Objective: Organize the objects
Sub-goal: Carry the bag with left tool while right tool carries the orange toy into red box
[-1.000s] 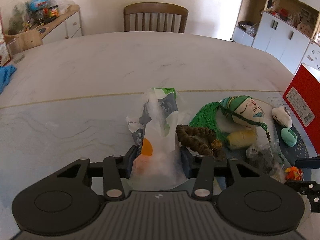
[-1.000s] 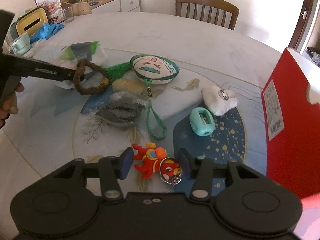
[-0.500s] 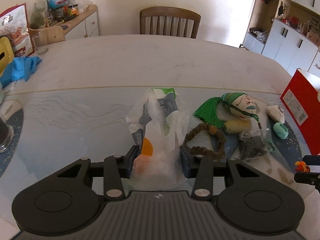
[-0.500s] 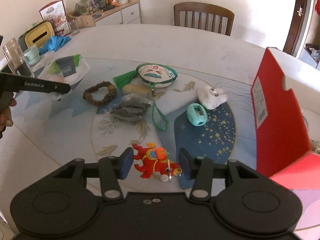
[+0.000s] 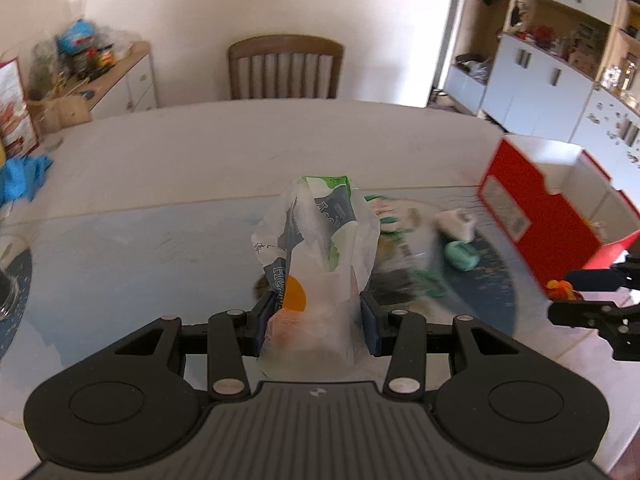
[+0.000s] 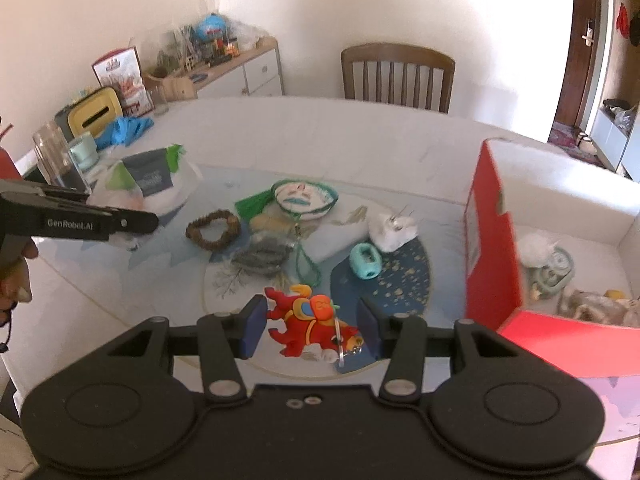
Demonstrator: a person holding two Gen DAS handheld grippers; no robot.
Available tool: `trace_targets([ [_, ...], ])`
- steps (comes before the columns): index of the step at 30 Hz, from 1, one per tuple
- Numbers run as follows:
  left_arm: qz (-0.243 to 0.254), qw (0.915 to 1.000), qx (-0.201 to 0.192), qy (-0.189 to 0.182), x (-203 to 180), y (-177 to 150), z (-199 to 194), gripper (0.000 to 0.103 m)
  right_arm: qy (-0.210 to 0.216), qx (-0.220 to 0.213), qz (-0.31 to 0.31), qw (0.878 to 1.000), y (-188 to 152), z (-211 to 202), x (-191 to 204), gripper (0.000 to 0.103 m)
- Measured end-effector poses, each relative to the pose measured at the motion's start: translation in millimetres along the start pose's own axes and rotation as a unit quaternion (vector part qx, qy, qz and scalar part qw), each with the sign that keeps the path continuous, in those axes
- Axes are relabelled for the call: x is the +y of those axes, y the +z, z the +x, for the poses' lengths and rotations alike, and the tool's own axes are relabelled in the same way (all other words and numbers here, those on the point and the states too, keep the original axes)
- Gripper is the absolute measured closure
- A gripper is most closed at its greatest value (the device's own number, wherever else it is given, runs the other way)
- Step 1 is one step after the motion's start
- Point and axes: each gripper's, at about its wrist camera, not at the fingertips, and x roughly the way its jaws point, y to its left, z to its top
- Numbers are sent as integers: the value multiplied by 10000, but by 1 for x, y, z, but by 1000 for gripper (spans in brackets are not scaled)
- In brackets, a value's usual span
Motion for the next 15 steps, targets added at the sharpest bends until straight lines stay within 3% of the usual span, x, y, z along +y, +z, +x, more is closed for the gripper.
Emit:
trace_targets([
  [15, 555, 9968, -268, -518, -109, 34, -17, 60, -239, -408, -40, 9989, 10, -54, -66, 55],
])
